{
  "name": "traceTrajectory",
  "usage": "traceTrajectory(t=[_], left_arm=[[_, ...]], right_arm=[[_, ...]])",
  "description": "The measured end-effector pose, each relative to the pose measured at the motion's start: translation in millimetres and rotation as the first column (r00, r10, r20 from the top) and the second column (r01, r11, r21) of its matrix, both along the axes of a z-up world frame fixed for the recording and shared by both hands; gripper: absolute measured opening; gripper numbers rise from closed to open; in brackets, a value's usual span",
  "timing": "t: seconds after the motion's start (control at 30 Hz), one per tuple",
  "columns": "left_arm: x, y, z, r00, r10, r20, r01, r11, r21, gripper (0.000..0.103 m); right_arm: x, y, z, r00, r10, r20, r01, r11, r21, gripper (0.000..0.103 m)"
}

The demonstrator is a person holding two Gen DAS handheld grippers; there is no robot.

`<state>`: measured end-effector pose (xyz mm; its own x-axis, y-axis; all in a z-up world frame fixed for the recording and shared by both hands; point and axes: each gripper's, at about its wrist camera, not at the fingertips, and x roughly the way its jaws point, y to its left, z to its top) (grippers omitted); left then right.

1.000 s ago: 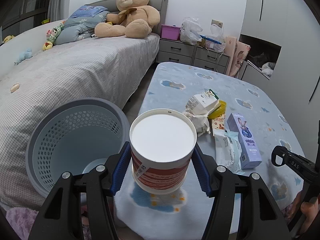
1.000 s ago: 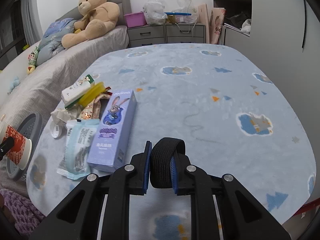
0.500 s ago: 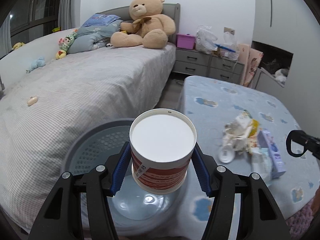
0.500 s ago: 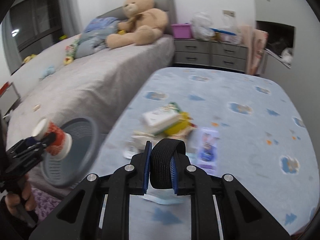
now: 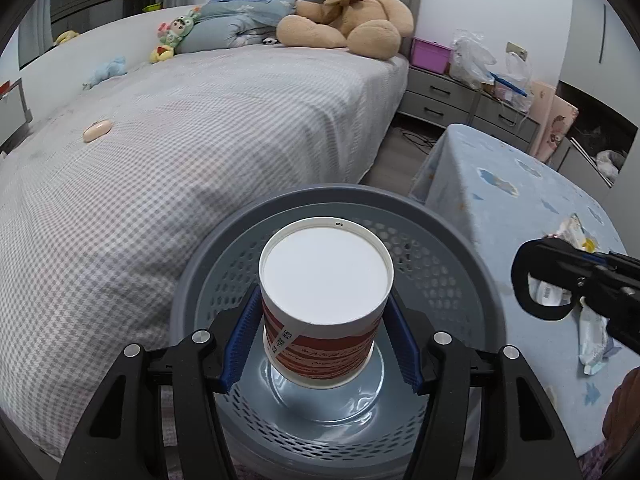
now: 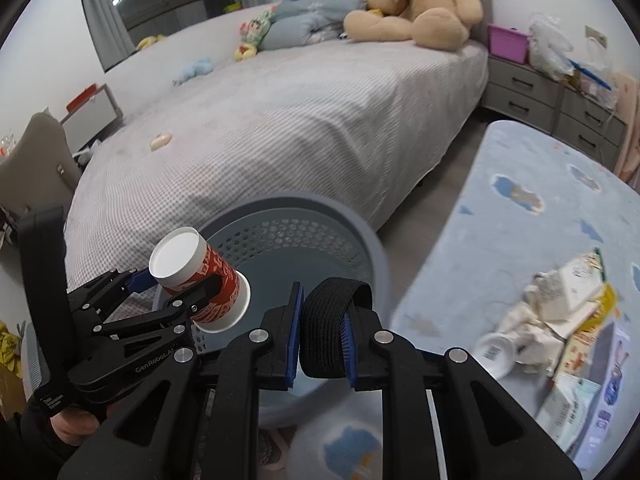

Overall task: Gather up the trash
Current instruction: 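Carry cup and band over the grey wastebasket and open both tools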

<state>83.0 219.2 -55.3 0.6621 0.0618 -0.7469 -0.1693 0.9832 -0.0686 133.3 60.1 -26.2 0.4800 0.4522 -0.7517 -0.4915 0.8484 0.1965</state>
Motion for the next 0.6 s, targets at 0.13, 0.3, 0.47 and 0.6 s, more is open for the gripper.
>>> traceTrajectory(t=[0.13,0.3,0.47,0.6], left_arm=[[1,17,-8,0.999,0.027,-0.029,-0.028,0.999,-0.031,0.058],[1,32,-17,0.997,0.055,-0.058,-0.057,0.997,-0.049,0.058],[1,41,-22,0.994,0.083,-0.074,-0.087,0.994,-0.064,0.063],[-3,44,-20,0.993,0.098,-0.068,-0.102,0.993,-0.053,0.071]], right_arm=[[12,17,-14,0.998,0.030,-0.046,-0.030,0.999,-0.011,0.020],[22,33,-22,0.995,0.049,-0.083,-0.051,0.998,-0.027,0.038],[23,38,-21,0.997,0.051,-0.064,-0.054,0.998,-0.039,0.060],[26,38,-23,0.995,0.052,-0.081,-0.054,0.998,-0.031,0.075]])
